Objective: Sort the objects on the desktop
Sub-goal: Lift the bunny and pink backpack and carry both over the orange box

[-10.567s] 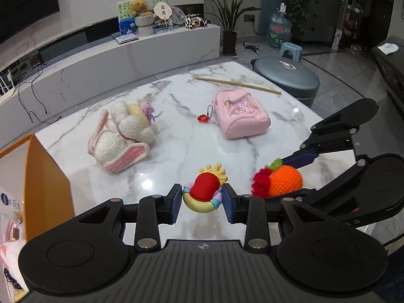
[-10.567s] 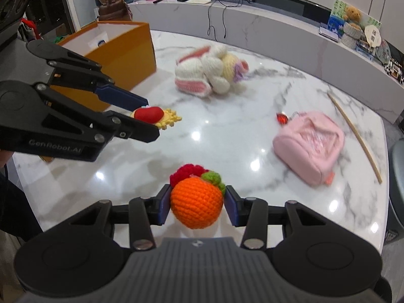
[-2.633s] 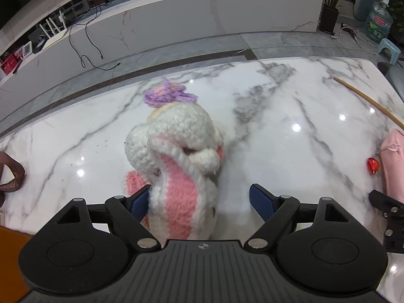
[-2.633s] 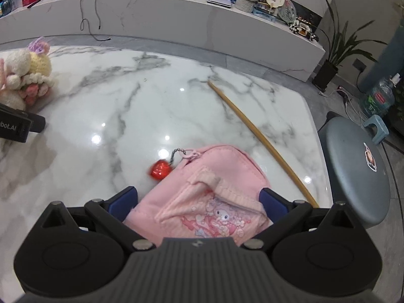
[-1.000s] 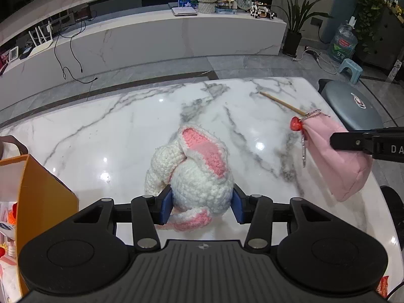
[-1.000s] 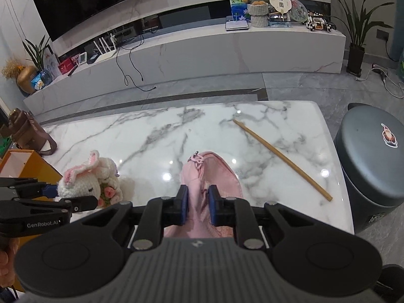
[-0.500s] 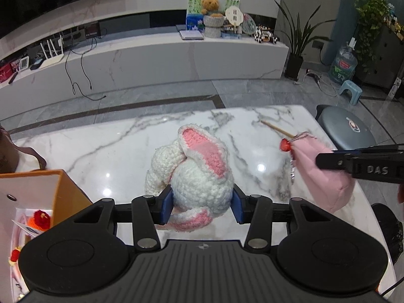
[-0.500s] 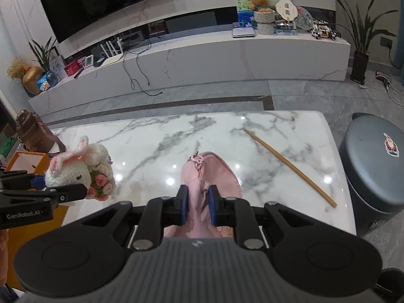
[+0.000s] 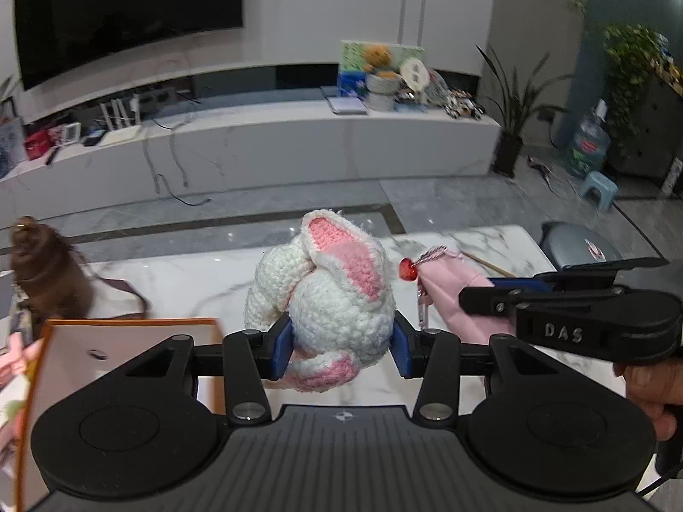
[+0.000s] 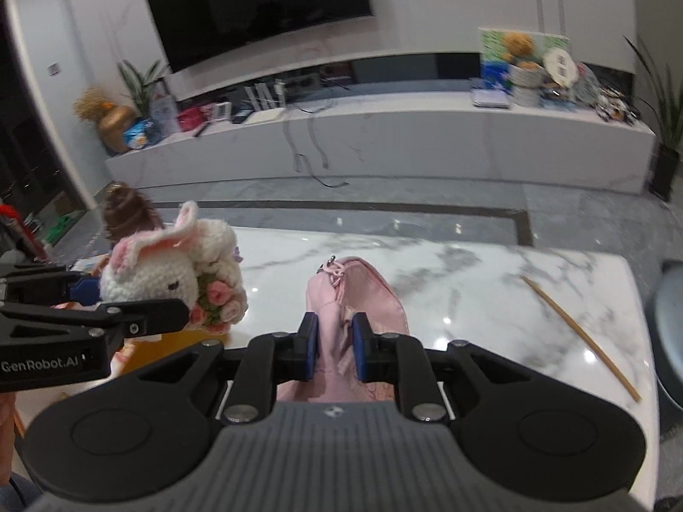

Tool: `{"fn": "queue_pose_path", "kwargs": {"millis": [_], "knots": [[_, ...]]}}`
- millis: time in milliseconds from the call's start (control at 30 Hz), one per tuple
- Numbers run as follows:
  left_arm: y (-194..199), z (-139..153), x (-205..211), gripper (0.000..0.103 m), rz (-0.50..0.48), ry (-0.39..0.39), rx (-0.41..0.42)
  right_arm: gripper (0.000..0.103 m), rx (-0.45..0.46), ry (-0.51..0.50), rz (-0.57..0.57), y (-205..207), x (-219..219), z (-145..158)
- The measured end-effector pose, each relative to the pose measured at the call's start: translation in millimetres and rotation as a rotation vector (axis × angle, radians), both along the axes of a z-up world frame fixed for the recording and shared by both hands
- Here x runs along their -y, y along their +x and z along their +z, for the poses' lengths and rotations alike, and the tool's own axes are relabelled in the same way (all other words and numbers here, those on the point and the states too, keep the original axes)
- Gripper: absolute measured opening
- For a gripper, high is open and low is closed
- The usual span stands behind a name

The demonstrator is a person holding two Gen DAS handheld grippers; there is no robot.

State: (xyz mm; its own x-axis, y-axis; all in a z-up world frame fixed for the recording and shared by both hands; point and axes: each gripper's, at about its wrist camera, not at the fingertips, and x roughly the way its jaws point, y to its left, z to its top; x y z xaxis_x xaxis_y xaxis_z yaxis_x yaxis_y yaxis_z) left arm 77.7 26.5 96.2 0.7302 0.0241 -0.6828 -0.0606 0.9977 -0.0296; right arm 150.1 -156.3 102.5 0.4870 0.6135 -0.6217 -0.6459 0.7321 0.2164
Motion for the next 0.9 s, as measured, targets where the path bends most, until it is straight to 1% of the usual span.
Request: {"fn": "queue_pose_path", "kwargs": {"millis": [200, 300, 400, 500, 633, 733, 900], "knots": [[-31.6, 19.5, -40.6, 0.053, 0.075, 0.014, 0.028, 0.018, 0.036, 0.033, 0.109, -31.2, -46.3, 14.6], [-47.5, 22.9, -61.3, 0.053, 0.120, 0.024, 0.027, 0.018, 0.046, 0.040, 0.168, -49.4, -71.6, 17.2], [-61.8, 23.6, -81.1, 0.053, 0.159, 0.017, 0.022, 0.018, 0.051, 0.050, 0.227, -67.0, -95.1, 18.8], [-75.4, 19.3, -103.0, 0.053, 0.198, 0.003, 0.009, 0.018, 0.049, 0.057, 0.272, -81.7, -114.5, 19.4], [-89.0, 8.6, -125.6, 0.053, 0.239, -0.013, -0.017, 0.018, 0.052, 0.040, 0.337, -102.4, -139.7, 15.5], [-97.8, 0.2, -139.1, 0.053, 0.263, -0.020, -0.035, 0.018, 0.053, 0.016, 0.379, -115.1, -157.9, 10.8], [-105.8, -13.1, -153.8, 0.053, 0.285, -0.036, -0.061, 0.019, 0.048, -0.007, 0.431, -126.4, -173.0, 1.3]]}}
